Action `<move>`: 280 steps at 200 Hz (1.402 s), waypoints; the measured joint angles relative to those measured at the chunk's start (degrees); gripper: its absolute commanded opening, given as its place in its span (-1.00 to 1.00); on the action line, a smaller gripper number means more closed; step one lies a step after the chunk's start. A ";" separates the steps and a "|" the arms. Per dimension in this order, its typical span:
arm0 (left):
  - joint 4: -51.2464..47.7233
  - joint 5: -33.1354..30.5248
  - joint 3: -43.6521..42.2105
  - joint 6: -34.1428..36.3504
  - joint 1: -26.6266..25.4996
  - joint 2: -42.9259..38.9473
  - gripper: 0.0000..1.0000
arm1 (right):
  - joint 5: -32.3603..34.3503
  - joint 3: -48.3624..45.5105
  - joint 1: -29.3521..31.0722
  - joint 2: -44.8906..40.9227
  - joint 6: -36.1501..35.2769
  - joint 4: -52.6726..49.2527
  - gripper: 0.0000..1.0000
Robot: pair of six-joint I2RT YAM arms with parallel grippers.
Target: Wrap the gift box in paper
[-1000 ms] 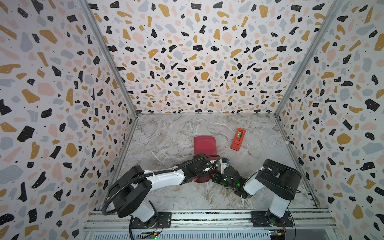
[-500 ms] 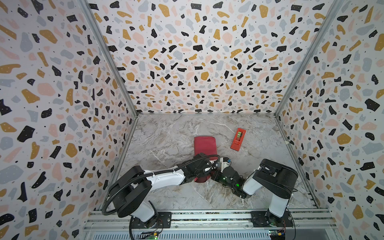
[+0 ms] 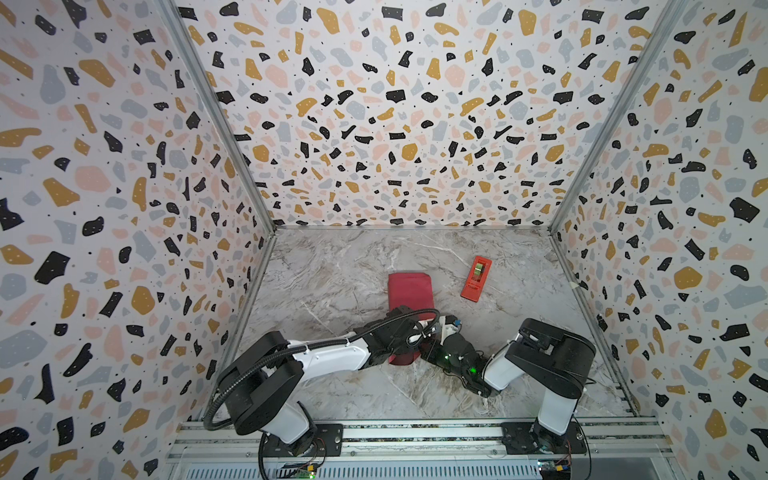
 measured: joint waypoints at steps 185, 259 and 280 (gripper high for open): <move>-0.59 0.96 0.00 -0.17 0.20 0.11 0.64 | -4.09 -1.42 -1.44 -5.66 -1.60 -7.06 -0.78; -0.61 0.98 0.00 -0.22 0.35 0.11 0.64 | -4.39 -4.13 -1.99 -12.15 -2.97 -10.58 -0.80; -0.61 0.96 0.00 -0.24 0.37 0.13 0.64 | -4.39 -5.31 -1.99 -12.15 -2.93 -10.95 -0.83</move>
